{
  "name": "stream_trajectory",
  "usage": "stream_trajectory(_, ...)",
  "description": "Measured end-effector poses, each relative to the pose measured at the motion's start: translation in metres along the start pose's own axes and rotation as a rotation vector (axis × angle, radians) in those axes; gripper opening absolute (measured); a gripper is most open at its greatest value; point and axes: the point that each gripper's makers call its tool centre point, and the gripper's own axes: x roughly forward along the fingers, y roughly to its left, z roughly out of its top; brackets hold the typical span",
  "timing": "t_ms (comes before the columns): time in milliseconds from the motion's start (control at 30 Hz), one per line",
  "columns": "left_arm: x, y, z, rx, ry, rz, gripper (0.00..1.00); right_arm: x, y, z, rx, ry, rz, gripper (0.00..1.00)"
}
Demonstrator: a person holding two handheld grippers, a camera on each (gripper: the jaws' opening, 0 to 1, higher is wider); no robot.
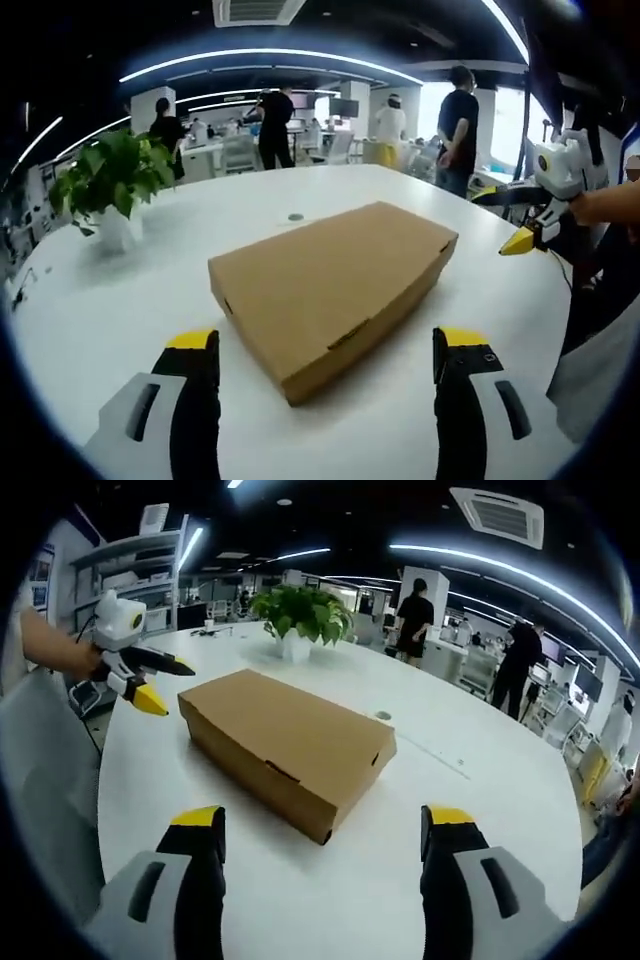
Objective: Operate the shoe box by opening the lid, removing the specified soft item, and placing it in the target area until the item is outside and the box remains undamaged.
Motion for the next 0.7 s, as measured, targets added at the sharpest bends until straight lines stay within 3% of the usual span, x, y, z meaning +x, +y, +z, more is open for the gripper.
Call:
stream_trajectory(233,0.009,0.003,-0.008,-0.018,0.036,0.019,0.89,0.024,0.001,-0.01,0.042,0.035,0.041,0.75)
stream_trajectory(700,0.027,0.002,-0.019,-0.034,0.07,0.04,0.85,0.058,0.003,-0.008,0.068,0.045,0.09,0.67)
